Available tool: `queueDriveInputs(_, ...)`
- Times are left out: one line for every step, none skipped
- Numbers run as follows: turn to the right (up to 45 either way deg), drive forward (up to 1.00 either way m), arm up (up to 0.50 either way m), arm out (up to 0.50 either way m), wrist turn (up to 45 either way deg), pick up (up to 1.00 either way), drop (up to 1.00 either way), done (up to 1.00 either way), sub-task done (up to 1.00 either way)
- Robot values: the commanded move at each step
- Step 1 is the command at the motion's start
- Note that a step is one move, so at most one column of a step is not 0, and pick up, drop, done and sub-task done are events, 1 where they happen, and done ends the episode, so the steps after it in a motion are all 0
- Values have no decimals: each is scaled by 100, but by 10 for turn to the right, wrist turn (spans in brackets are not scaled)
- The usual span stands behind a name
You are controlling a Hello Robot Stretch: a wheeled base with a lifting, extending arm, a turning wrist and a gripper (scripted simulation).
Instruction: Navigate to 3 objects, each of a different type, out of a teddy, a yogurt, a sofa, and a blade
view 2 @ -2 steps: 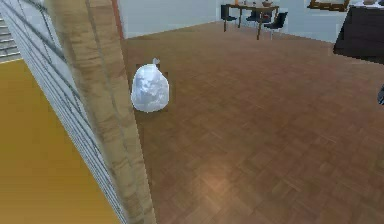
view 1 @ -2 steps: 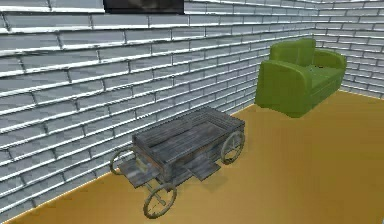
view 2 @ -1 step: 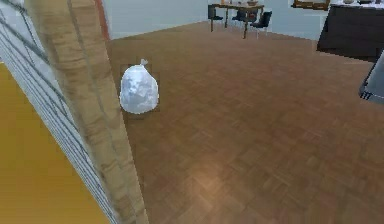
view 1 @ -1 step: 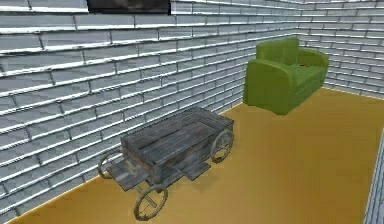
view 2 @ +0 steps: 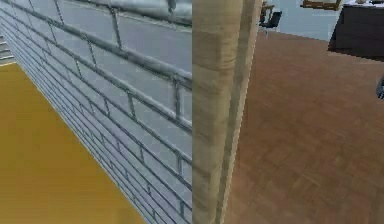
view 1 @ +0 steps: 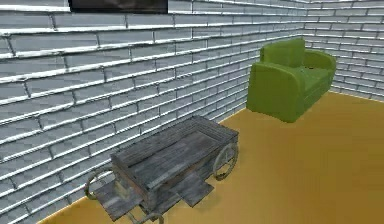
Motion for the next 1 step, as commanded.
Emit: queueDriveInputs(330,0,0,0,0,0,0,0,0)
